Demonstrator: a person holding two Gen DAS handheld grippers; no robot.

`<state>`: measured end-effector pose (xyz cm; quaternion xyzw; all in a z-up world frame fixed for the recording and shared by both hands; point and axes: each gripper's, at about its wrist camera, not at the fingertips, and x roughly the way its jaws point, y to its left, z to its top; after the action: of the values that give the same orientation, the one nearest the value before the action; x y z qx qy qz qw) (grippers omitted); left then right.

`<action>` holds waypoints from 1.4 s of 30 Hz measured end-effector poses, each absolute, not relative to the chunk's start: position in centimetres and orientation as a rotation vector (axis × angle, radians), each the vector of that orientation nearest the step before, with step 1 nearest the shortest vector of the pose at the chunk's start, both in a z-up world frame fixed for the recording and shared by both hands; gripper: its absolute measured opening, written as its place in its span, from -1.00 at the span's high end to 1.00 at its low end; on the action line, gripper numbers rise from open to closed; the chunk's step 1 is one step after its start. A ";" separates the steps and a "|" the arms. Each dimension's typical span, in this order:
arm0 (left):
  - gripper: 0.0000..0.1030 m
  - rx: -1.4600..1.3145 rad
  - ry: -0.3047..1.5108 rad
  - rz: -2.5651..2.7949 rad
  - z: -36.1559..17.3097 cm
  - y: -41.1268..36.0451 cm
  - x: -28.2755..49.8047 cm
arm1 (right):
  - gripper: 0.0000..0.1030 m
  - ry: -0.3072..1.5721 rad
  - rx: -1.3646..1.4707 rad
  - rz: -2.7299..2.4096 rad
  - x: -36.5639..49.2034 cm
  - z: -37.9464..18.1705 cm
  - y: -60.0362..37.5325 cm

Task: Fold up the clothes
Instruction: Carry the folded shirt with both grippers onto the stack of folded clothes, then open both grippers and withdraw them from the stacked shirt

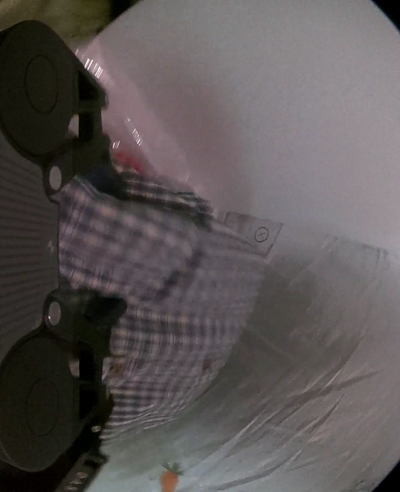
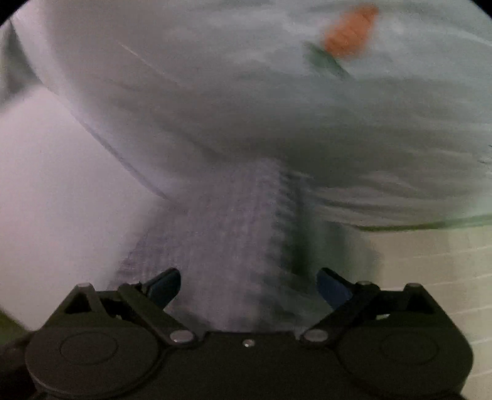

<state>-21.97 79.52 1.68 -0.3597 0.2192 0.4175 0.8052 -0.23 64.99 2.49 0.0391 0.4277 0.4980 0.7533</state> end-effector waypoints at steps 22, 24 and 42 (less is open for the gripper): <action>-1.00 -0.448 0.493 1.017 4.8 67.9 -27.7 | -1.00 0.739 -0.083 1.060 -4.5 6.3 54.5; -1.00 -0.474 0.505 1.011 4.5 66.4 -28.6 | -1.00 0.738 -0.080 1.063 -5.4 6.2 52.7; -1.00 -0.514 0.586 1.027 1.6 47.7 -32.3 | -1.00 0.702 -0.293 1.175 -12.3 3.2 37.5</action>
<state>-32.27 47.69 1.63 -0.2396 0.2730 0.4786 0.7993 -12.30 37.49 3.19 -0.1348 0.3229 0.5407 0.7650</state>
